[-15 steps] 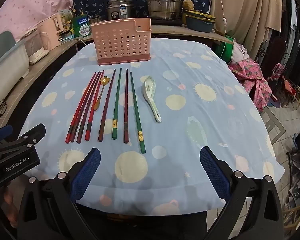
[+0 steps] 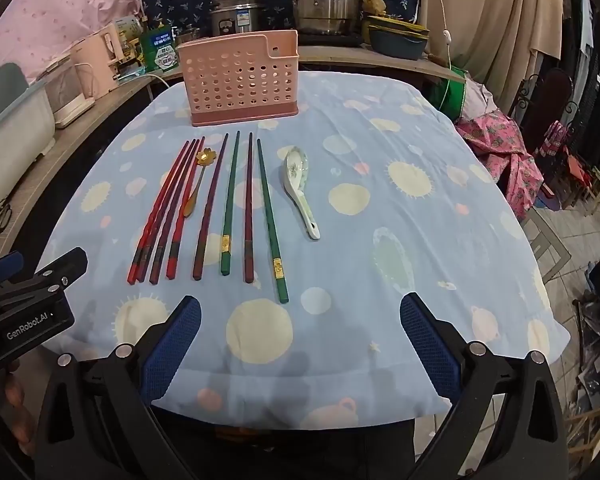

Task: Organize utensils

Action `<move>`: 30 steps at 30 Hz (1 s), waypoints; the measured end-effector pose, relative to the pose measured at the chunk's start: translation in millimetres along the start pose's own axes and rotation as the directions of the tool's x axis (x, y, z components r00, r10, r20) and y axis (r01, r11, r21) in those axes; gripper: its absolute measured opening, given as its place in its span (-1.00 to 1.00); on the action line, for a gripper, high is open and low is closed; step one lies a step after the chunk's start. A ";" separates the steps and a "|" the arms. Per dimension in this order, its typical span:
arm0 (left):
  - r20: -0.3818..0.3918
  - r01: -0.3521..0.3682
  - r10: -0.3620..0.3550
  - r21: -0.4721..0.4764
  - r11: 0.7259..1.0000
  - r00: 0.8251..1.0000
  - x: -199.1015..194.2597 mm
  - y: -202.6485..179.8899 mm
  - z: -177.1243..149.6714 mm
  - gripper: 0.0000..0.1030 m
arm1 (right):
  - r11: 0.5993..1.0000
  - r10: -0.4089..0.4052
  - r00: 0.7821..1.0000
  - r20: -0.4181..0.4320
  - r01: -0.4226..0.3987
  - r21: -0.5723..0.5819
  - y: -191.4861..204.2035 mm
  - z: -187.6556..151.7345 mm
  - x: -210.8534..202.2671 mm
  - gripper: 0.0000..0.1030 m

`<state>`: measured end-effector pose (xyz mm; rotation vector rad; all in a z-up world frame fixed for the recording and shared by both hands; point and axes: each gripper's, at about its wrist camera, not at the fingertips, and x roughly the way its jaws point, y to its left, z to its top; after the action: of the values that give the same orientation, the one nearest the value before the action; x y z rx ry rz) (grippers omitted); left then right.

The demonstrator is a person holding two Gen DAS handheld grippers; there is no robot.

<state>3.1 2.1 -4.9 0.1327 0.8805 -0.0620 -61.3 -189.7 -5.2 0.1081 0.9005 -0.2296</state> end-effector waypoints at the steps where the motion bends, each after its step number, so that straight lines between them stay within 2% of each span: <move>1: -0.001 -0.001 0.001 0.000 1.000 1.000 0.2 -0.3 -0.2 0.86 | 1.000 0.000 1.000 0.001 0.000 0.001 0.0 0.1 -0.2 0.86; 30: -0.005 -0.008 0.008 -0.010 1.000 1.000 0.9 4.7 0.3 0.86 | 1.000 -0.004 1.000 0.014 0.004 -0.010 1.5 0.4 -4.3 0.86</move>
<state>4.4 6.7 -4.9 0.1268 0.8852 -0.0498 -63.2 -187.6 -1.6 0.0955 0.8875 -0.2293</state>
